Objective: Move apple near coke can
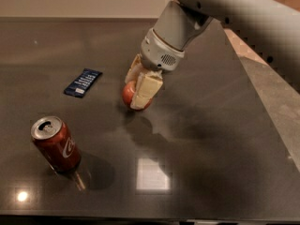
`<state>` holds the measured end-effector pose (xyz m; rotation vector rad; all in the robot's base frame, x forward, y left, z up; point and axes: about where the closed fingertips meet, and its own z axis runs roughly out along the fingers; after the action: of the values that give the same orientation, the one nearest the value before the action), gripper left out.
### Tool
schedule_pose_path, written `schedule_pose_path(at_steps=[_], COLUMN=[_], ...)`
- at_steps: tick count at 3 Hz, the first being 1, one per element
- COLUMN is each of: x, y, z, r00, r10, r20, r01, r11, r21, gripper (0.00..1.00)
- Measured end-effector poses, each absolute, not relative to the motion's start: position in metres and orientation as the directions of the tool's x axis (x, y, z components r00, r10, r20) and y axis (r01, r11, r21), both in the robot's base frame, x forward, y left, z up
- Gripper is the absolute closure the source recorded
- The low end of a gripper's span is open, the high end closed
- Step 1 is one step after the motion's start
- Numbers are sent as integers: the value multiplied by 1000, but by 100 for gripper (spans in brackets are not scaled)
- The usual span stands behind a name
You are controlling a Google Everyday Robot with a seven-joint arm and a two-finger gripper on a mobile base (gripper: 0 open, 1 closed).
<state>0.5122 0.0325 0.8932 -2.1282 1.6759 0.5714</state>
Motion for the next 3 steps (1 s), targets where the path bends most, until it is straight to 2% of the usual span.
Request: schedule_pose_path(at_steps=[3], x=[439], y=[99], z=[897], r00=[442], r10=[-731], r20=[-520], r01=[-867], r11=[-496], r21=[-39], gripper=[100])
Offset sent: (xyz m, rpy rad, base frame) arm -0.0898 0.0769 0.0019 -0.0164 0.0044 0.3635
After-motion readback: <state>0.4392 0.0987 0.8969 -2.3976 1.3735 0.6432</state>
